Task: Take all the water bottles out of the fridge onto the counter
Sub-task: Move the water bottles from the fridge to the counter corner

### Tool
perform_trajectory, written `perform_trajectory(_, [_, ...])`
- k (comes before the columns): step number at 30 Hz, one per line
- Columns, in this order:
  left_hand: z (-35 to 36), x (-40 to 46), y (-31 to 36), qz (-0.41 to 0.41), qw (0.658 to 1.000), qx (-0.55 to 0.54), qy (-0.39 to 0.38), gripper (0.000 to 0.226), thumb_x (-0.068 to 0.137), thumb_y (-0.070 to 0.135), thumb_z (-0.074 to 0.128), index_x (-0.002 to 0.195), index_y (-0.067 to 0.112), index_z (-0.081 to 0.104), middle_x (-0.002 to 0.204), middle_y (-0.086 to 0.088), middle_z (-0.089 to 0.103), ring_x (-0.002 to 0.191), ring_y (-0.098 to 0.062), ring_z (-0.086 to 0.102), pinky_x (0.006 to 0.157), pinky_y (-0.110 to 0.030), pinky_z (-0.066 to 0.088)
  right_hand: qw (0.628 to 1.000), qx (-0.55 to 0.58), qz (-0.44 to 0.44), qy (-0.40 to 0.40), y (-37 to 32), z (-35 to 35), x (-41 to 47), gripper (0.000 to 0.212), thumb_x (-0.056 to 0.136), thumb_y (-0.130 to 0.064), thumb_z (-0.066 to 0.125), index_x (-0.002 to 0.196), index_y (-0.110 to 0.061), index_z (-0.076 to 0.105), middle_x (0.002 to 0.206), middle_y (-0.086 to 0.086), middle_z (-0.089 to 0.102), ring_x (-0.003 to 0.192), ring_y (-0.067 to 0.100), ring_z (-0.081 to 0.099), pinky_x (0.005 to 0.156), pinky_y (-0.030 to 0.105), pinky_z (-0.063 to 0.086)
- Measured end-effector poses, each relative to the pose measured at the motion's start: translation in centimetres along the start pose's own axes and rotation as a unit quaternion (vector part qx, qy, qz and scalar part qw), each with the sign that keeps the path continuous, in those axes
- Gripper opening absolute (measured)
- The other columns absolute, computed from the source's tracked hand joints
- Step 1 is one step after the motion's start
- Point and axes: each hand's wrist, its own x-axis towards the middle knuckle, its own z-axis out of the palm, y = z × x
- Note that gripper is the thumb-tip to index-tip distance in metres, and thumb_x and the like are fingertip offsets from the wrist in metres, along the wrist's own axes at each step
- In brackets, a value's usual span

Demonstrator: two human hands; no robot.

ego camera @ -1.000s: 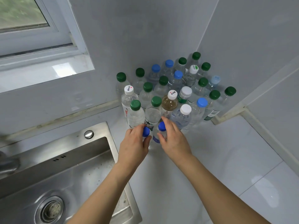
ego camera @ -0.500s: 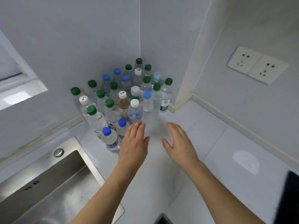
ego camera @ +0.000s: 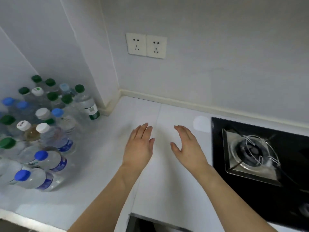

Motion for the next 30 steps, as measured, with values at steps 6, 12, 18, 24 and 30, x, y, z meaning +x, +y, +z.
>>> perform_trajectory(6, [2.3,0.6,8.5,0.056,0.997,-0.033,-0.047,0.043,0.088,0.014,0.069,0.129,0.003,0.059,0.137,-0.014,0.056,0.124,-0.036,0.054,0.100,-0.049,0.048,0.995,0.004,0.064,0.071,5.6,-6.0,-5.6,0.056,0.091,-0.021,0.061,0.142,-0.013,0.041,0.146,0.000,0.040,0.135,0.016,0.037,0.108,0.019,0.026])
perform_trajectory(12, [4.4,-1.5,19.7,0.143,0.979,-0.070,-0.127,0.047,0.100,0.026,0.050,0.144,0.011,0.044,0.153,-0.006,0.038,0.142,-0.026,0.032,0.117,-0.035,0.024,0.978,0.002,0.145,0.148,11.4,-12.0,-14.9,0.056,0.090,-0.022,0.064,0.141,-0.014,0.043,0.144,0.000,0.042,0.134,0.015,0.038,0.112,0.028,0.033])
perform_trajectory(18, [6.0,-5.5,30.7,0.215,0.957,-0.096,-0.170,0.050,0.100,0.031,0.049,0.147,0.015,0.040,0.155,-0.001,0.035,0.144,-0.020,0.027,0.119,-0.036,0.025,0.951,-0.005,0.236,0.201,16.7,-16.6,-25.9,0.058,0.090,-0.023,0.064,0.143,-0.016,0.041,0.145,-0.003,0.040,0.133,0.015,0.038,0.109,0.021,0.029])
perform_trajectory(24, [7.5,-10.8,41.4,0.301,0.929,-0.106,-0.186,0.050,0.099,0.033,0.051,0.145,0.014,0.043,0.153,-0.004,0.037,0.143,-0.023,0.030,0.118,-0.038,0.026,0.919,-0.031,0.301,0.252,20.6,-20.7,-36.5,0.059,0.092,-0.026,0.061,0.145,-0.017,0.038,0.150,-0.001,0.036,0.138,0.015,0.032,0.109,0.019,0.019])
perform_trajectory(30, [8.7,-15.9,50.5,0.374,0.893,-0.120,-0.217,0.053,0.100,0.036,0.047,0.149,0.016,0.036,0.157,-0.002,0.030,0.146,-0.020,0.023,0.120,-0.039,0.022,0.882,-0.054,0.368,0.290,23.6,-24.2,-46.1,0.058,0.093,-0.027,0.058,0.146,-0.018,0.036,0.149,-0.001,0.036,0.137,0.015,0.033,0.109,0.018,0.019])
